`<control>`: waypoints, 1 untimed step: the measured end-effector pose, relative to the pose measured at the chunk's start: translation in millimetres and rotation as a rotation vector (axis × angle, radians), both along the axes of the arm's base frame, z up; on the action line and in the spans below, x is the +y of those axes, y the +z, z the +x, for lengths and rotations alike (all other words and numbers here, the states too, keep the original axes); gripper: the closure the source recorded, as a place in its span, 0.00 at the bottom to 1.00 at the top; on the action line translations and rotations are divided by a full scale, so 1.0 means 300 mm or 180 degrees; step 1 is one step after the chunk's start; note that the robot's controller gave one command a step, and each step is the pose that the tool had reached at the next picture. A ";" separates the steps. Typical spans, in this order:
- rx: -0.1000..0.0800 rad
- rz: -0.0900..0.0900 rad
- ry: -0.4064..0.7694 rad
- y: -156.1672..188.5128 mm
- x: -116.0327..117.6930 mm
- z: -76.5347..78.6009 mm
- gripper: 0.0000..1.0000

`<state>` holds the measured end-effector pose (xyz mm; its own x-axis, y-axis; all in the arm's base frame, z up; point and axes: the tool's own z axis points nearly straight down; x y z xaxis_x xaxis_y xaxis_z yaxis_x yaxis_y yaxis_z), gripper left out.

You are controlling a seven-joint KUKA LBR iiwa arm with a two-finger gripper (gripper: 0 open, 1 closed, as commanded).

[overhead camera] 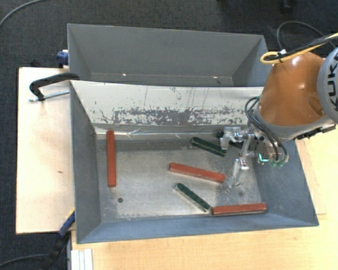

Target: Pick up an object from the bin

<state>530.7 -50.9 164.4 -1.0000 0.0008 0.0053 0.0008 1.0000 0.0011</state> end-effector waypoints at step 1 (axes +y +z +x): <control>-0.0018 0.0002 0.0501 -0.313 0.085 0.011 0.00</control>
Offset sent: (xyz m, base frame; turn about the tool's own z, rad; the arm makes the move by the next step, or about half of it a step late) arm 0.0029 0.0244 -0.0944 -0.1574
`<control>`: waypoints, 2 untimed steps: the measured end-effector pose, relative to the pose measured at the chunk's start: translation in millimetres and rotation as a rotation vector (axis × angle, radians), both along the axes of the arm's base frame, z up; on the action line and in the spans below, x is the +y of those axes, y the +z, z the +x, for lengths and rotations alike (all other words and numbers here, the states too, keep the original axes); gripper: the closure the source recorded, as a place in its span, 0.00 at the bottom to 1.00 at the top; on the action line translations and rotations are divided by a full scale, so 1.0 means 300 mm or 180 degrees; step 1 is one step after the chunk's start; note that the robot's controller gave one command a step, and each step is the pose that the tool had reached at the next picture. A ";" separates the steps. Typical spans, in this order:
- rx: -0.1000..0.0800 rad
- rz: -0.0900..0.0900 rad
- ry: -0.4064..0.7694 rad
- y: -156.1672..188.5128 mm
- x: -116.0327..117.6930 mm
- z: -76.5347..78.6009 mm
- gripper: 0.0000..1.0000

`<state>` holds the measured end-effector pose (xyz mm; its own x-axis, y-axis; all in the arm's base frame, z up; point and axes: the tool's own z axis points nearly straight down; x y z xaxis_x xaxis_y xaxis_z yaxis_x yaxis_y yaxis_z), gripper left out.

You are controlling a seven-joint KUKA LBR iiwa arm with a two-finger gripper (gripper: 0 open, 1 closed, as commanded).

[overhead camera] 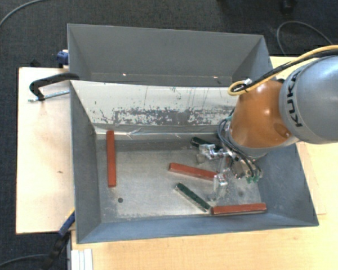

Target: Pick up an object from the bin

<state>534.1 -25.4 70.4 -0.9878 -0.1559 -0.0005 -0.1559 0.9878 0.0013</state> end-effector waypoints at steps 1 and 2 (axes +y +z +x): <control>-0.0003 -0.0002 0.0002 0.001 -0.001 0.001 1.00; -0.0025 0.0001 -0.0575 0.528 0.028 0.010 1.00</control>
Offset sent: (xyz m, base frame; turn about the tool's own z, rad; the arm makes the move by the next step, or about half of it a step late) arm 0.0000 0.0000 0.0000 0.0000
